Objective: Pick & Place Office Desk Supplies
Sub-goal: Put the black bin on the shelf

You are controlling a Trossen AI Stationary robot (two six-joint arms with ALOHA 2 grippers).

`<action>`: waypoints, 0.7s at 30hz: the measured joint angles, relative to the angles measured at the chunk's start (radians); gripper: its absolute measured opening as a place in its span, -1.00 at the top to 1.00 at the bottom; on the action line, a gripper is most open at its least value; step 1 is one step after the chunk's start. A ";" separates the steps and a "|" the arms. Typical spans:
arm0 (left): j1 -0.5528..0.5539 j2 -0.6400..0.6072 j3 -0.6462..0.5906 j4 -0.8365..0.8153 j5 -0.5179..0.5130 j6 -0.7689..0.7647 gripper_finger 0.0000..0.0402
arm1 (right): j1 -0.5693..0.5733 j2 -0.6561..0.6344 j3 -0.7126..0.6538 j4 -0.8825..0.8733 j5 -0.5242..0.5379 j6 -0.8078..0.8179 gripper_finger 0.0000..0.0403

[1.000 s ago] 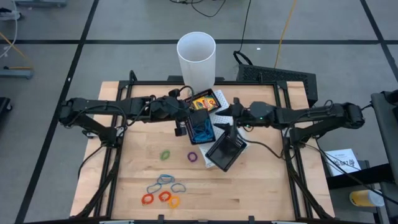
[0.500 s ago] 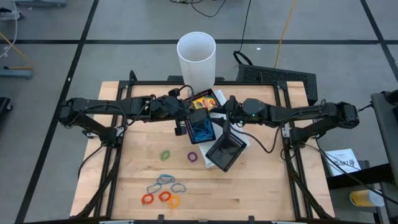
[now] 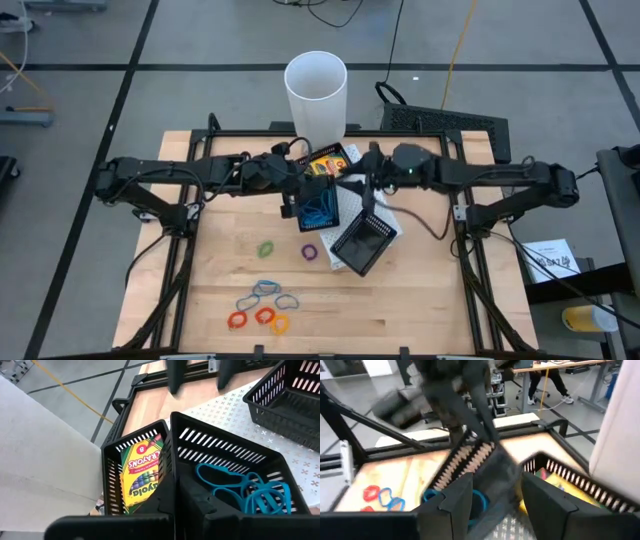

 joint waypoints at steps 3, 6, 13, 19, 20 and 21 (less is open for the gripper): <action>0.000 0.001 0.000 0.001 0.003 0.001 0.89 | -0.019 0.001 0.112 -0.169 -0.035 -0.016 0.13; 0.000 0.006 0.000 -0.002 0.003 0.022 0.85 | -0.026 0.022 0.185 -0.255 -0.053 -0.094 0.10; 0.003 0.018 -0.001 0.028 0.005 0.045 0.95 | -0.035 0.117 0.300 -0.359 -0.052 -0.210 0.10; 0.001 0.018 -0.001 0.057 0.027 0.056 0.85 | -0.053 0.208 0.373 -0.441 -0.053 -0.235 0.15; 0.000 0.018 -0.001 0.062 0.033 0.064 0.87 | -0.058 0.214 0.372 -0.465 -0.052 -0.236 0.16; -0.001 0.018 -0.001 0.065 0.037 0.069 0.90 | -0.061 0.222 0.370 -0.464 -0.055 -0.237 0.16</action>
